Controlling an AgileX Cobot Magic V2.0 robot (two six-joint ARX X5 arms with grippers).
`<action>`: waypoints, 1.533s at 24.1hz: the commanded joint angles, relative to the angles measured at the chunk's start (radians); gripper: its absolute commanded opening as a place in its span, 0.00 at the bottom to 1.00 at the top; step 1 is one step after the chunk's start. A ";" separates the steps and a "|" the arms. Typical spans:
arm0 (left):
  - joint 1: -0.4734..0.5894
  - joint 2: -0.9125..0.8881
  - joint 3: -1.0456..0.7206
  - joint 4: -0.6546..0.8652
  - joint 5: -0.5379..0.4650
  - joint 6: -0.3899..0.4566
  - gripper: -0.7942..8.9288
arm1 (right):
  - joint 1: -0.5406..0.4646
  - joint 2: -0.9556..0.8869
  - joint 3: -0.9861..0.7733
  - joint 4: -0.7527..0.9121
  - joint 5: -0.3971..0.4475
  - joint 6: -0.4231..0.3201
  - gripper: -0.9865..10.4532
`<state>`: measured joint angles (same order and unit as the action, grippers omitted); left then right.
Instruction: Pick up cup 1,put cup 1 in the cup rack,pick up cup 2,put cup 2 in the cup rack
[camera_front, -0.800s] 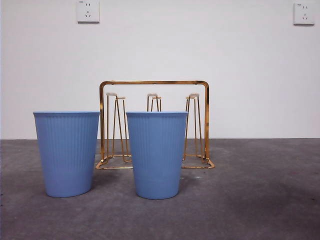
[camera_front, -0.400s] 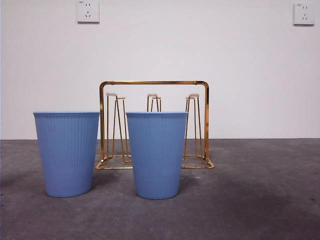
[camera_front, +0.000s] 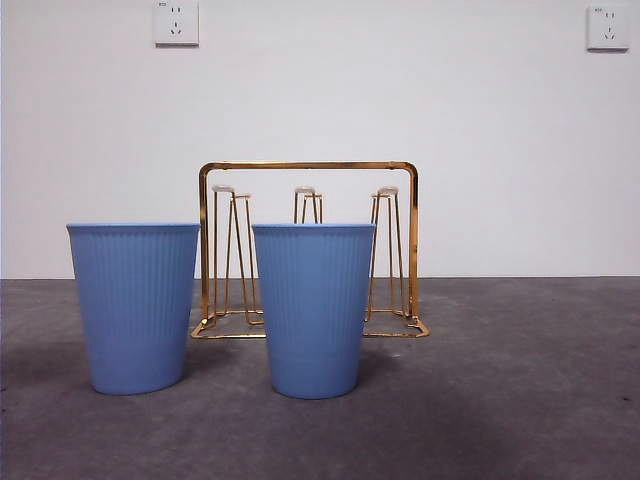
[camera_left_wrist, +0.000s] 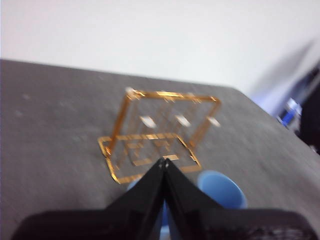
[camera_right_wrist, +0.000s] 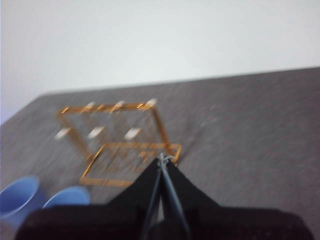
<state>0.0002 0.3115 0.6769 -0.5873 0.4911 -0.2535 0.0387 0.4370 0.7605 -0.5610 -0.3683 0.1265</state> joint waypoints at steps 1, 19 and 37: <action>0.003 0.048 0.084 -0.116 0.043 0.084 0.07 | 0.000 0.073 0.126 -0.129 -0.065 -0.093 0.08; -0.032 0.267 0.346 -0.407 0.179 0.224 0.15 | 0.002 0.292 0.421 -0.504 -0.179 -0.235 0.14; -0.099 0.378 0.356 -0.330 0.512 0.152 0.79 | 0.483 0.882 0.451 -0.268 0.012 -0.024 0.55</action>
<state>-0.0978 0.6880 1.0286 -0.9260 0.9966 -0.0982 0.5194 1.3098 1.2106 -0.8356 -0.3603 0.0834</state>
